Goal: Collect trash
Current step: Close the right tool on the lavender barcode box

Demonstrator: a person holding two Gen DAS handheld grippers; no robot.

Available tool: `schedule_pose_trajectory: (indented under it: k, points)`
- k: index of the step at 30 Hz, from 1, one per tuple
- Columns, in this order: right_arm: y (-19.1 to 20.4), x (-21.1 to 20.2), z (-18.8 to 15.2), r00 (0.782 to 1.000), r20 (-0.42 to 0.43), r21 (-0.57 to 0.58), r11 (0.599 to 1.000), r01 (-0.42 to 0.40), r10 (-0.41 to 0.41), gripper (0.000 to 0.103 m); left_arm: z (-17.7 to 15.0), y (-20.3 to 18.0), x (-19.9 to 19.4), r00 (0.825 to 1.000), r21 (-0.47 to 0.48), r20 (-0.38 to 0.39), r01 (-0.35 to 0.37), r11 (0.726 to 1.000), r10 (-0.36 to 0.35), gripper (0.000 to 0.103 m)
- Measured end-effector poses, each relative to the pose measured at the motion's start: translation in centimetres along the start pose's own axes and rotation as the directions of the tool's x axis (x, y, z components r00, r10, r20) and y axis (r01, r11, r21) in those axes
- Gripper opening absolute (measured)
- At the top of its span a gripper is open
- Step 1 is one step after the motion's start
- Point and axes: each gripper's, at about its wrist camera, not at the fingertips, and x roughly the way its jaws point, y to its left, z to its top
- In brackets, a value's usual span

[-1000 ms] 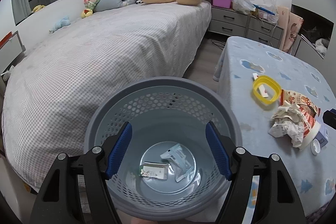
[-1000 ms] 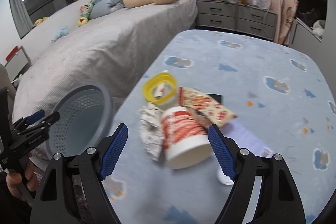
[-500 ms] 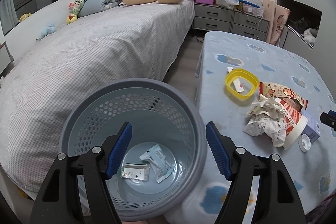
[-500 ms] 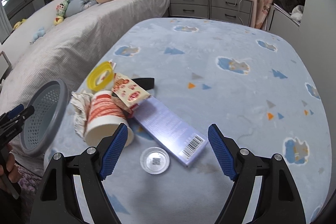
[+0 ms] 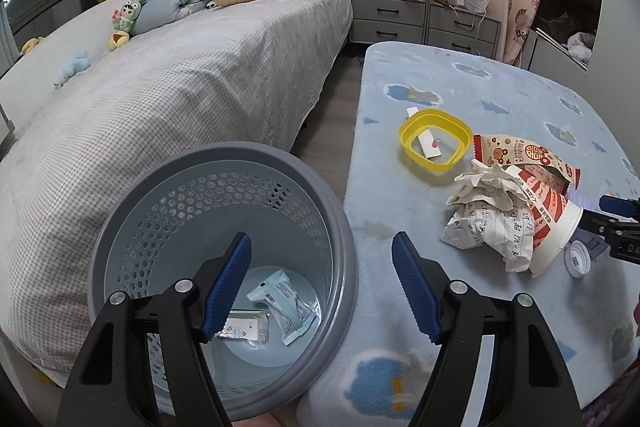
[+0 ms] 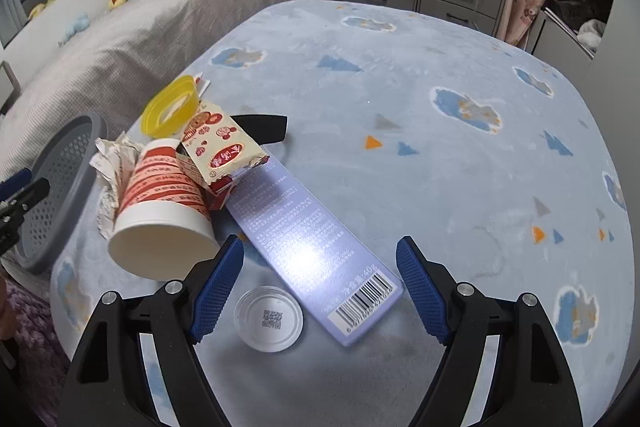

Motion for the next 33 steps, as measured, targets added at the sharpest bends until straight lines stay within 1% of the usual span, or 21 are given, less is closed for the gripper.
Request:
schedule_pose_trajectory:
  k: [3, 13, 18, 21, 24, 30, 33]
  points:
    - [0.0, 1.1, 0.2, 1.000, -0.028, -0.010, 1.000, 0.003, -0.003, 0.076, 0.0, 0.0, 0.2, 1.000, -0.002, -0.006, 0.007, 1.000, -0.007, 0.070]
    - [1.1, 2.0, 0.8, 0.999, -0.042, -0.035, 0.999, -0.002, 0.001, 0.074, -0.1, -0.8, -0.1, 0.999, 0.014, -0.005, 0.037, 0.999, -0.036, 0.070]
    - [1.9, 1.6, 0.8, 0.999, -0.035, -0.044, 0.999, -0.001, -0.001, 0.059, -0.2, -1.1, -0.3, 0.999, 0.022, -0.003, 0.037, 0.999, -0.037, 0.070]
    - [1.8, 1.3, 0.6, 0.999, -0.032, -0.013, 1.000, 0.005, -0.006, 0.055, -0.2, -1.1, -0.4, 0.999, 0.020, -0.001, 0.036, 0.999, -0.036, 0.070]
    - [1.1, 1.0, 0.4, 0.999, -0.036, 0.039, 0.999, 0.015, -0.013, 0.053, -0.3, -1.2, -0.6, 0.999, 0.024, 0.005, 0.032, 0.999, -0.032, 0.070]
    - [-0.8, 0.1, -0.8, 0.997, -0.044, 0.145, 0.987, 0.068, -0.062, 0.051, -0.3, -1.2, -1.1, 0.999, 0.030, 0.017, 0.036, 0.999, -0.036, 0.070]
    - [-1.3, -0.3, -1.3, 0.996, -0.048, 0.169, 0.982, 0.085, -0.078, 0.051, -0.3, -1.2, -1.4, 0.999, 0.030, 0.023, 0.039, 0.999, -0.039, 0.070]
